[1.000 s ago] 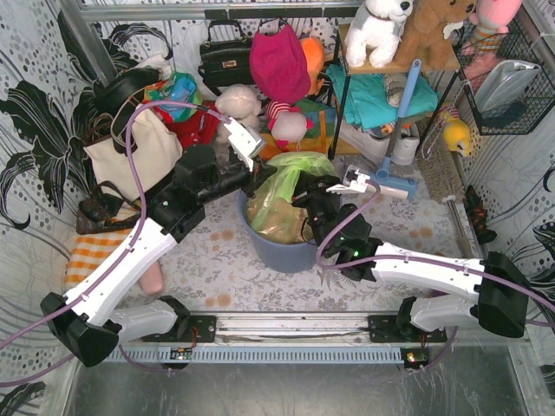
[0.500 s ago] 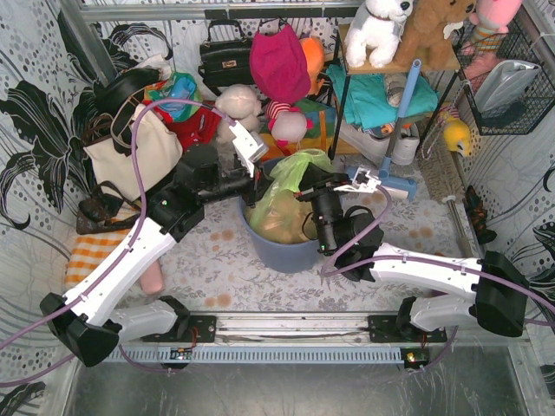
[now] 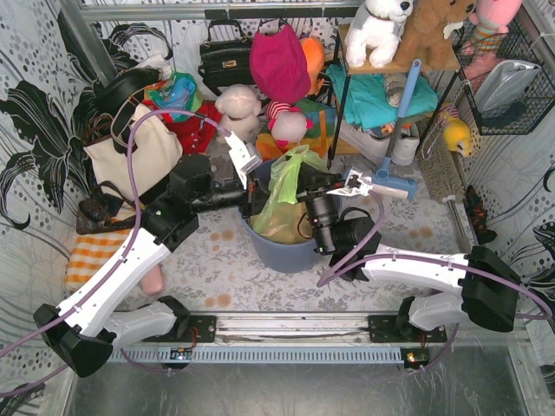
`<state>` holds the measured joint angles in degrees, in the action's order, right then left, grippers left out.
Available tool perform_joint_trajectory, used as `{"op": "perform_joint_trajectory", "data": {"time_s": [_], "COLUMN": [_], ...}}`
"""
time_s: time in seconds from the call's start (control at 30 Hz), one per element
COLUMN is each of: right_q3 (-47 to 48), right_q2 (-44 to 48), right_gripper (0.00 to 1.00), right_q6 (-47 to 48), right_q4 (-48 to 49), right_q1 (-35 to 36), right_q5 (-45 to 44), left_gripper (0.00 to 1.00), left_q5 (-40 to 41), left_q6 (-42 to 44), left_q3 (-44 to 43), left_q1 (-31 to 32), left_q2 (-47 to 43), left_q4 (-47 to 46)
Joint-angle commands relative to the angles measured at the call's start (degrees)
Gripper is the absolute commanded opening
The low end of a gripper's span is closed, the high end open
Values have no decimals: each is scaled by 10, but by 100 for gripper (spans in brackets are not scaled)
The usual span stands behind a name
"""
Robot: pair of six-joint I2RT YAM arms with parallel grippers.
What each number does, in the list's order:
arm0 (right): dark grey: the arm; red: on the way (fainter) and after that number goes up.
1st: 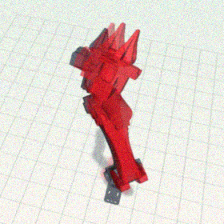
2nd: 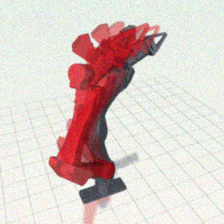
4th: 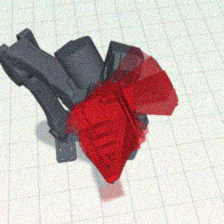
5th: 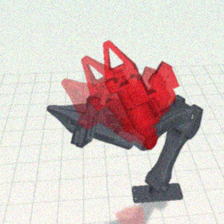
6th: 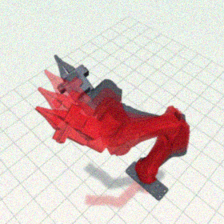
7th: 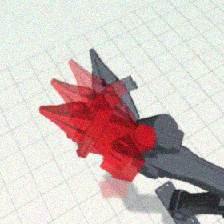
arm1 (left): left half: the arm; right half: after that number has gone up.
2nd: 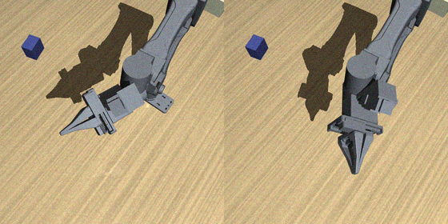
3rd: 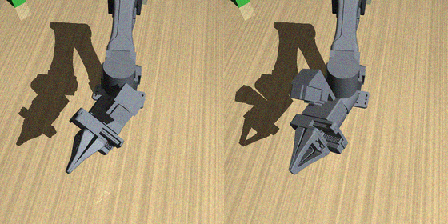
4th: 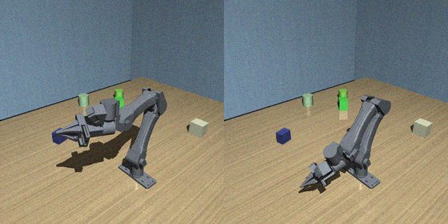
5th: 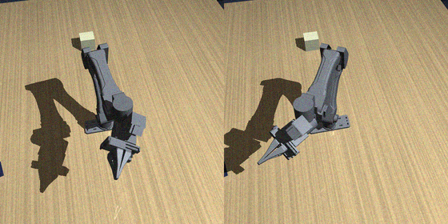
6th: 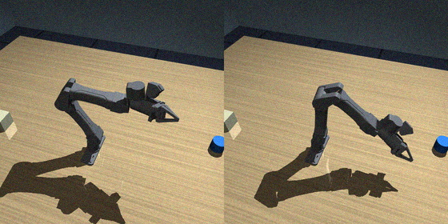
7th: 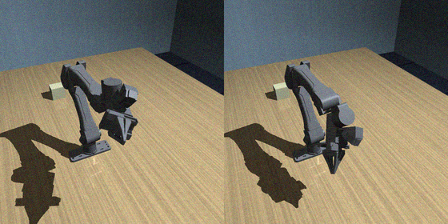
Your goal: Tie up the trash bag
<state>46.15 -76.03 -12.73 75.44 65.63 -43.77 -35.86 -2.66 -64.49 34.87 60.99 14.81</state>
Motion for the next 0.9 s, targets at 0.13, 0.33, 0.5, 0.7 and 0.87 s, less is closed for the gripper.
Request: {"op": "perform_joint_trajectory", "data": {"time_s": [0.13, 0.33, 0.5, 0.7, 0.87], "right_q3": [-17, -28, -27, -33, -44], "right_q2": [-2, 3, -1, -14, -26], "right_gripper": [0, 0, 0, 0, 0], "right_q6": [4, 8, -4, -2, 30], "right_q4": [100, 131, 139, 155, 200], "right_q1": [3, 3, 3, 2, 2], "right_q5": [128, 185, 253, 318, 333], "left_gripper": [0, 3, 10, 34, 50], "left_q5": [-42, -61, -9, 44, 109], "left_q6": [-21, -19, -22, -24, -26], "left_q3": [34, 38, 32, 28, 21], "left_q1": [1, 1, 1, 1, 1], "left_q2": [-7, 8, 12, -20, -60], "left_q4": [-37, -34, -30, -40, -24]}}
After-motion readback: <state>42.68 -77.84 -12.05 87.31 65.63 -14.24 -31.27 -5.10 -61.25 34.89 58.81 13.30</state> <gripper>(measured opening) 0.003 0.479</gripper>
